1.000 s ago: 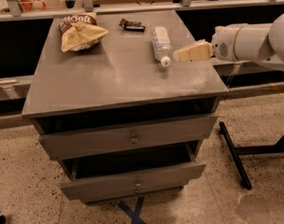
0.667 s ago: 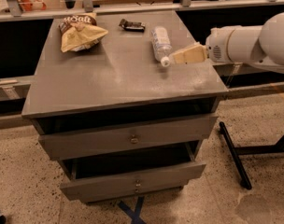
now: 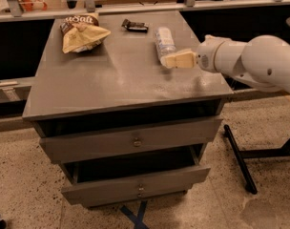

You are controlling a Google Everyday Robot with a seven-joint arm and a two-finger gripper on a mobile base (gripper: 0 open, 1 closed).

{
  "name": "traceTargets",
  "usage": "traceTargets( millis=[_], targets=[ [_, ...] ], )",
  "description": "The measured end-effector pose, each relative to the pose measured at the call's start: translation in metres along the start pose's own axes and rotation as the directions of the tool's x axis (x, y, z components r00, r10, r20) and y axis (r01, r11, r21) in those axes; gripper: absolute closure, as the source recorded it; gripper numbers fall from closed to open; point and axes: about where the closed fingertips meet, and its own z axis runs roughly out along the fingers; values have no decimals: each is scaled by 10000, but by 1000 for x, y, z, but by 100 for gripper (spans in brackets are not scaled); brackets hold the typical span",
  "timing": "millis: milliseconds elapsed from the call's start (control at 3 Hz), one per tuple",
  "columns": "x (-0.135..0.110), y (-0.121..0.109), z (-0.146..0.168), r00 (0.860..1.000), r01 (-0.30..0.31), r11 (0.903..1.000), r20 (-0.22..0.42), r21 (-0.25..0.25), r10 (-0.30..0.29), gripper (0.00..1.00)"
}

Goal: Move blue plastic bottle near brown chip bag

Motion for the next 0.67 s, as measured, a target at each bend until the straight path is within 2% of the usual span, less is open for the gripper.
traceTargets(
  millis=[333, 667],
  targets=[
    [-8, 12, 21, 9993, 181, 9993, 346, -330, -170, 0],
    [-12, 26, 37, 9985, 481, 9969, 288, -628, -464, 0]
  ],
)
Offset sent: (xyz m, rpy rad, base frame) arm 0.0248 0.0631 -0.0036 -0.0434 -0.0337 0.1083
